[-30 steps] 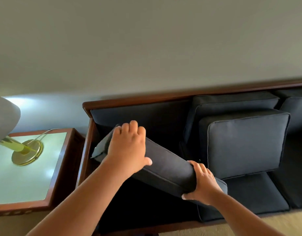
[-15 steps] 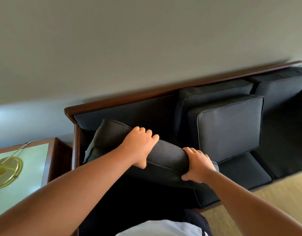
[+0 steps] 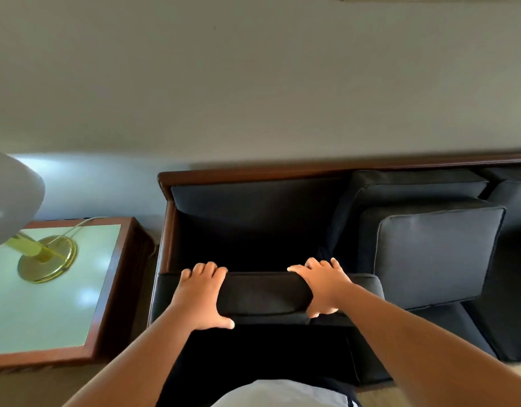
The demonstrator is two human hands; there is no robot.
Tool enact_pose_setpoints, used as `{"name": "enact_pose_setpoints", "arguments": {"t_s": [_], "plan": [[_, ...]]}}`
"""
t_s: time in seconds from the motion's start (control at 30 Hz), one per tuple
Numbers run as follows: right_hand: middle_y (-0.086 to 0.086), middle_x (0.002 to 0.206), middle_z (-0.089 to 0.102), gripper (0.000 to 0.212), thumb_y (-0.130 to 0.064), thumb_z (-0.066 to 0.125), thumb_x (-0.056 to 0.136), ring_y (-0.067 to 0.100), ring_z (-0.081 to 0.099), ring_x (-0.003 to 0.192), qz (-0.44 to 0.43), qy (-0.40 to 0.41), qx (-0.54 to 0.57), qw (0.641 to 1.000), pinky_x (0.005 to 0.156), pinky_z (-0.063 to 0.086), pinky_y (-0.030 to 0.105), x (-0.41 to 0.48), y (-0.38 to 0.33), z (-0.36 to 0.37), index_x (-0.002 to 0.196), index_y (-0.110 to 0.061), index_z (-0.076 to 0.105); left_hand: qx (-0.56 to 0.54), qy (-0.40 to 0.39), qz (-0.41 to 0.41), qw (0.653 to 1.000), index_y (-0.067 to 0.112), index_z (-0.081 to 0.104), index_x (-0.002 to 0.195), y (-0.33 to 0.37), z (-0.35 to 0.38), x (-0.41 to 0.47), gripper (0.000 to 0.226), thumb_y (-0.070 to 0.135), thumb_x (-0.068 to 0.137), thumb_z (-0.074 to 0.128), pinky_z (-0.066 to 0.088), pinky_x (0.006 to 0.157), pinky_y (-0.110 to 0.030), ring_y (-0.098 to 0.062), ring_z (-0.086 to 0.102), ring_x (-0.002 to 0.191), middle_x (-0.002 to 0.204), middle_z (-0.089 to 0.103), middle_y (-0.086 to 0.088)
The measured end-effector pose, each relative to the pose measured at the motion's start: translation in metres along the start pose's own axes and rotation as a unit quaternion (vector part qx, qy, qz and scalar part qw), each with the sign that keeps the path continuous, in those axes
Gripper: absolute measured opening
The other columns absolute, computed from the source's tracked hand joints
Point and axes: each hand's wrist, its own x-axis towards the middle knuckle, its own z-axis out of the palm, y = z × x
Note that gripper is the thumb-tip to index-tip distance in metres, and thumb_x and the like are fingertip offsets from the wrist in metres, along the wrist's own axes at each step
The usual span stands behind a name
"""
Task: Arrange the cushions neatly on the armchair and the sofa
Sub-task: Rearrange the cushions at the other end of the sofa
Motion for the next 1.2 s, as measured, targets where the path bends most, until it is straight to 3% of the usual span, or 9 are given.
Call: {"name": "enact_pose_setpoints", "arguments": {"t_s": [0.1,0.17,0.27,0.43,0.6,0.73,0.87,1.03,1.2], "plan": [[-0.001,0.144,0.035,0.11,-0.046,0.081,0.061,0.03,0.034,0.139,0.016,0.019,0.023,0.999,0.121,0.0,0.064,0.001,-0.002,-0.003,0.153,-0.045,0.021,0.015,0.026,-0.005,1.0,0.021,0.026,0.15,0.003,0.005,0.005,0.123,0.088,0.054,0.066,0.01,0.124,-0.054,-0.026,0.04,0.135,0.142,0.042,0.0],[0.004,0.154,0.022,0.108,-0.037,0.077,0.064,0.033,0.012,0.15,0.057,0.055,0.027,0.996,0.116,-0.013,0.068,0.001,-0.016,-0.002,0.155,-0.042,0.019,0.047,0.032,0.01,0.998,0.018,0.028,0.148,-0.002,0.002,0.007,0.122,0.089,0.056,0.062,0.004,0.125,-0.056,-0.027,0.046,0.13,0.136,0.049,-0.002],[0.007,0.162,0.006,0.104,-0.021,0.069,0.072,0.034,-0.011,0.153,0.141,0.138,0.066,0.978,0.112,-0.016,0.072,-0.002,-0.035,0.007,0.158,-0.04,0.013,0.028,0.043,0.005,0.999,0.018,0.034,0.146,0.0,-0.008,0.01,0.113,0.087,0.06,0.062,0.029,0.119,-0.044,-0.027,0.048,0.126,0.136,0.05,-0.002],[0.006,0.161,0.009,0.101,-0.015,0.067,0.077,0.033,-0.01,0.153,0.167,0.144,0.101,0.97,0.109,-0.01,0.077,-0.009,-0.02,0.023,0.158,-0.041,0.011,0.019,0.07,-0.001,0.997,0.021,0.043,0.137,0.026,0.005,-0.006,0.107,0.093,0.059,0.049,0.041,0.102,-0.041,-0.025,0.052,0.114,0.127,0.054,0.0],[0.003,0.155,0.02,0.105,-0.019,0.068,0.073,0.031,-0.004,0.153,0.088,0.111,0.077,0.987,0.113,-0.009,0.076,-0.034,0.017,0.043,0.158,-0.035,0.009,0.018,0.094,-0.027,0.995,0.02,0.046,0.139,0.057,0.041,-0.034,0.11,0.094,0.059,0.046,0.04,0.1,-0.045,-0.027,0.05,0.116,0.127,0.05,-0.002],[0.009,0.162,0.008,0.113,-0.034,0.072,0.078,0.031,-0.009,0.155,0.03,0.113,0.066,0.991,0.117,-0.011,0.068,-0.063,0.035,0.068,0.158,-0.042,-0.008,0.006,0.039,-0.066,0.997,0.026,0.009,0.159,0.076,0.049,-0.048,0.112,0.082,0.074,0.055,0.015,0.119,-0.054,-0.031,0.028,0.142,0.154,0.026,-0.006],[0.008,0.167,-0.023,0.095,-0.033,0.057,0.098,0.031,-0.023,0.153,0.039,0.144,0.072,0.986,0.123,-0.002,0.057,-0.101,0.054,0.095,0.156,-0.046,-0.018,0.001,0.054,-0.122,0.991,0.034,-0.033,0.151,0.124,0.058,-0.061,0.116,0.044,0.091,0.067,-0.001,0.121,-0.065,-0.037,-0.011,0.154,0.165,-0.022,-0.016],[0.0,0.165,-0.031,0.078,-0.026,0.048,0.105,0.029,-0.019,0.155,0.025,0.126,0.104,0.986,0.126,0.011,0.05,-0.14,0.08,0.13,0.16,-0.043,-0.005,-0.035,0.069,-0.195,0.978,0.043,-0.039,0.144,0.171,0.079,-0.077,0.126,0.009,0.089,0.069,0.018,0.116,-0.072,-0.043,-0.019,0.151,0.162,-0.029,-0.018],[0.002,0.163,-0.036,0.093,-0.021,0.057,0.101,0.029,-0.017,0.155,0.005,0.074,0.033,0.997,0.124,0.013,0.053,-0.154,0.086,0.146,0.158,-0.043,-0.014,-0.036,0.028,-0.181,0.982,0.053,-0.032,0.145,0.166,0.081,-0.088,0.122,-0.002,0.09,0.062,0.022,0.115,-0.07,-0.044,-0.022,0.15,0.164,-0.027,-0.014]]}}
